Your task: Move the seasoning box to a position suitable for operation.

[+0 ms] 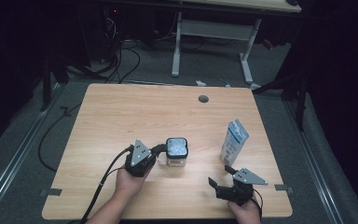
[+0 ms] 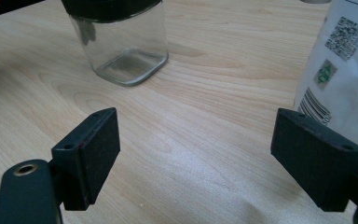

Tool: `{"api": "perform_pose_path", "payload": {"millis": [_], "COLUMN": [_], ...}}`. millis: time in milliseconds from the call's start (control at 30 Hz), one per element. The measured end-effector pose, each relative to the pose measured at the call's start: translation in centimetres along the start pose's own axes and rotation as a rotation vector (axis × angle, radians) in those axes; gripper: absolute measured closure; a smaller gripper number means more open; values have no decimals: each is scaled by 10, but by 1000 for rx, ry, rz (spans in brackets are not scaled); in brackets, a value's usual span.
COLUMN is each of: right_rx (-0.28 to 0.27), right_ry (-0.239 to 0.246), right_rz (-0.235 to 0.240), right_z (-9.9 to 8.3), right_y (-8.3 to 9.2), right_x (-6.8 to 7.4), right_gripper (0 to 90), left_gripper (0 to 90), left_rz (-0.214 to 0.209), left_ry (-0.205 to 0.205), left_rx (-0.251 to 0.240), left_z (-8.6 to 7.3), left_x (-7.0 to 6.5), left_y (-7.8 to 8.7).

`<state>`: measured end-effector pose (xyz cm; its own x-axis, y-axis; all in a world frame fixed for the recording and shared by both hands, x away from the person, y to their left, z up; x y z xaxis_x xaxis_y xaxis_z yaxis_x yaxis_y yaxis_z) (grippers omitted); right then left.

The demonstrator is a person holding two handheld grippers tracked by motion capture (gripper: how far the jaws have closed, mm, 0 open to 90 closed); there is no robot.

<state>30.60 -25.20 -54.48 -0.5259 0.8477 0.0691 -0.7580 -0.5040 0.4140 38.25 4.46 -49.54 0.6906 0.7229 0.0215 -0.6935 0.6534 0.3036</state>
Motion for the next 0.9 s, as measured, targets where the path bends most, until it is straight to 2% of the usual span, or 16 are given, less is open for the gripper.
{"api": "perform_pose_path", "payload": {"millis": [67, 167, 200, 300, 400, 500, 567, 633, 833, 900], "right_rx": [11, 9, -5, -22, -22, -26, -35, -42, -59, -57], "right_ry": [19, 12, 6, 28, 47, 54, 57, 62, 54, 67], "right_rz": [-12, -13, 27, 17, 9, -1, 3, 1, 18, 20], "right_z": [0, 0, -1, -1, 0, 0, 1, 3, 14, 18], "right_y": [-1, 0, 2, 3, 2, 1, 0, -1, -11, -17], "right_x": [2, 2, 2, 4, 6, 8, 11, 14, 21, 22], "right_gripper": [157, 186, 217, 341, 415, 446, 472, 482, 524, 519], "left_gripper": [880, 899, 900, 900, 900, 900, 900, 900, 900, 900], "left_rz": [-2, -2, -4, -12, -33, -49, -45, -49, -48, -48], "left_ry": [4, 4, 8, 20, 26, 32, 12, 12, -2, 1], "left_rx": [11, 12, 7, -3, -15, -29, -14, 4, 12, 8], "left_z": [5, 7, 7, 7, 7, 9, 8, 7, 4, 4], "left_x": [3, 4, 6, 6, 5, 2, 0, 0, -1, -1], "left_y": [-6, -10, -12, -14, -16, -16, -17, -19, -20, -21]}}
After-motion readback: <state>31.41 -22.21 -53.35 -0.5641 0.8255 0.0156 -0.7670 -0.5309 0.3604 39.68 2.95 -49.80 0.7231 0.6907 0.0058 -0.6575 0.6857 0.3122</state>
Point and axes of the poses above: each handheld gripper's, and its own axes: y roughly backward along the jaws, z roughly out of its top, x roughly to its left, the point moved 4 cm from there along -y, roughly forward along the jaws, and after that the axes turned 3 degrees about -x, right-handed, at the moved point
